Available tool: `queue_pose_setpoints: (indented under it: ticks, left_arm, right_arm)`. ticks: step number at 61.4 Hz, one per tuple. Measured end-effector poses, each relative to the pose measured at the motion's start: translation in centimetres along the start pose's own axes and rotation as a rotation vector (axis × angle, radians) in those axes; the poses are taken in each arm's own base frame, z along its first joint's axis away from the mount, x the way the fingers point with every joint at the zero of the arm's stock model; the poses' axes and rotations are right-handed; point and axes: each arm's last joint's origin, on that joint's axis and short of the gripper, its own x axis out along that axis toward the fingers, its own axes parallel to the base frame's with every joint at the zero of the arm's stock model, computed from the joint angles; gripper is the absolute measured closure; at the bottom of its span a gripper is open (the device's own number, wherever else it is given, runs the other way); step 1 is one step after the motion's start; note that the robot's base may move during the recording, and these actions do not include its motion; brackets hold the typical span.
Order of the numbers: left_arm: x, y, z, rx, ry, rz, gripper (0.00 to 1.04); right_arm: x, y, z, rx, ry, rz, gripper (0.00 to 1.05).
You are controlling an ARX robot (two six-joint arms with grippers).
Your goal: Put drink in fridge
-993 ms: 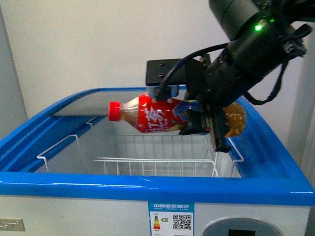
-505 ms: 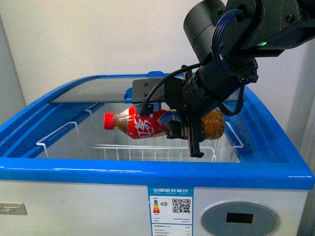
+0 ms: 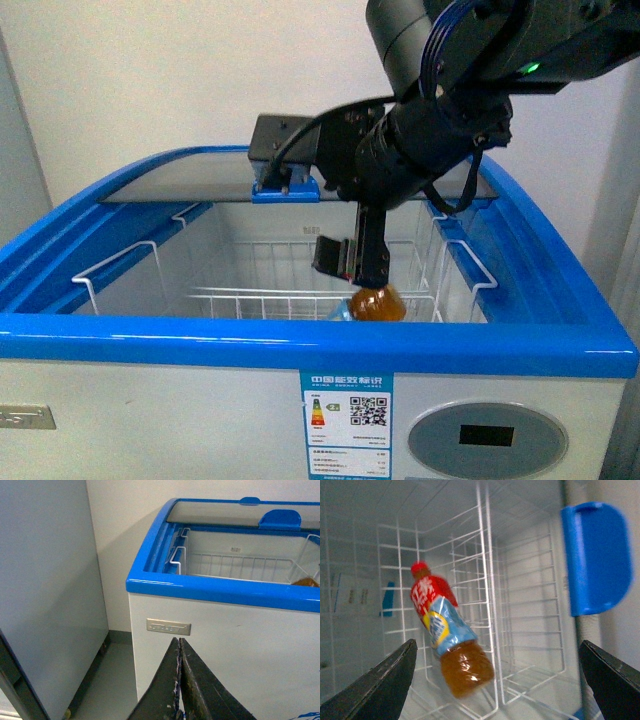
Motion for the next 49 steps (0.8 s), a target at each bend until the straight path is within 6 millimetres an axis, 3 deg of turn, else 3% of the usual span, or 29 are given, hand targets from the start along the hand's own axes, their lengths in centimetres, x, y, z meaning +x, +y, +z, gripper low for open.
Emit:
queue_pose_setpoints:
  ticks: [5,12,23,30,33,38,46,49]
  left_arm:
    - [0.0,0.0,0.0,0.000,-0.003,0.000,1.02]
    - [0.0,0.0,0.0,0.000,-0.003,0.000,1.02]
    - [0.0,0.0,0.0,0.000,-0.002,0.000,1.02]
    - [0.0,0.0,0.0,0.000,-0.002,0.000,1.02]
    - [0.0,0.0,0.0,0.000,-0.002,0.000,1.02]
    - [0.0,0.0,0.0,0.000,-0.002,0.000,1.02]
    - [0.0,0.0,0.0,0.000,-0.002,0.000,1.02]
    - [0.0,0.0,0.0,0.000,-0.002,-0.002,1.02]
  right_arm:
    - [-2.5,-1.7,0.6,0.101,-0.032,-0.103,0.08]
    - [-7.5,-3.4,0.7,0.285,-0.026,-0.278,0.08]
    - [-16.7,-2.7,-1.4,0.661,-0.008,-0.427,0.08]
    - [-23.1,0.4,-3.6,0.912,0.028,-0.487,0.08]
    - [-26.8,3.2,-4.6,1.045,0.057,-0.525,0.08]
    - [-31.5,7.5,-5.7,1.109,-0.129,-0.682,0.22]
    - [-33.2,12.7,-6.8,1.113,-0.223,-0.779,0.41]
    - [-33.3,13.7,-6.9,1.105,-0.256,-0.790,0.48]
